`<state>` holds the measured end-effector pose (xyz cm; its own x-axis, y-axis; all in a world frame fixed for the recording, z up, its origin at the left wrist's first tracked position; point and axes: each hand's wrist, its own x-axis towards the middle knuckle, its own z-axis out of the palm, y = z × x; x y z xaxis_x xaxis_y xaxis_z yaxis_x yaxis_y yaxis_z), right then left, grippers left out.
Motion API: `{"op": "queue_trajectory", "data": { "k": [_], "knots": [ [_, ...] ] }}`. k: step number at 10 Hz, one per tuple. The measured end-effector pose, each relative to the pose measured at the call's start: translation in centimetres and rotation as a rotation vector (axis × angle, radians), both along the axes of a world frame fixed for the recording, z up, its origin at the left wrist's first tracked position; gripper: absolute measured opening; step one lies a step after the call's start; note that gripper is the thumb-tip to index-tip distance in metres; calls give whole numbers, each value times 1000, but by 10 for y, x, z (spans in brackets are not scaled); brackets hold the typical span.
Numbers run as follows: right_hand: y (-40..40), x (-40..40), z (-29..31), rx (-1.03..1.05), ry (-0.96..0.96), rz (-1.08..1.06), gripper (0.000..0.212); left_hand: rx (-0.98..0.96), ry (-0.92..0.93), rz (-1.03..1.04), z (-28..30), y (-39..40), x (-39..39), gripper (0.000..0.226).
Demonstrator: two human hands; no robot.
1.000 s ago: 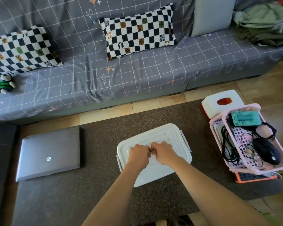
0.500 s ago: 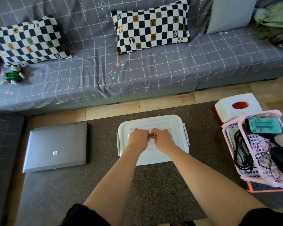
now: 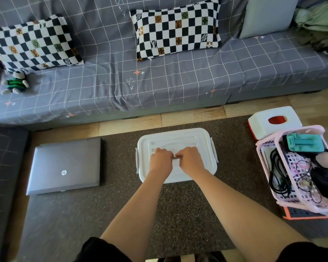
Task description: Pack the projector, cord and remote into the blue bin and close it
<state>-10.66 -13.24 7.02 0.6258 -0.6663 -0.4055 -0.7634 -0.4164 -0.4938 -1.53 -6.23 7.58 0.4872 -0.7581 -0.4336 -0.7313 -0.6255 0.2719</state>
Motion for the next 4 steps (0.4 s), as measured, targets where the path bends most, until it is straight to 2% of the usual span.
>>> {"op": "queue_trajectory", "data": {
  "k": [1,2,3,4],
  "knots": [
    [8,-10,-2,-23,27,10,41,-7,26,10,0,9,-7,40],
    [17,-17,-4,5,111,110,49,28,63,50,0,18,-16,46],
    [26,-24,-3,77,159,178,55,80,87,1,2,29,-25,52],
    [35,-29,-2,68,42,83,54,-1,147,14,7,38,-33,50]
  ]
}}
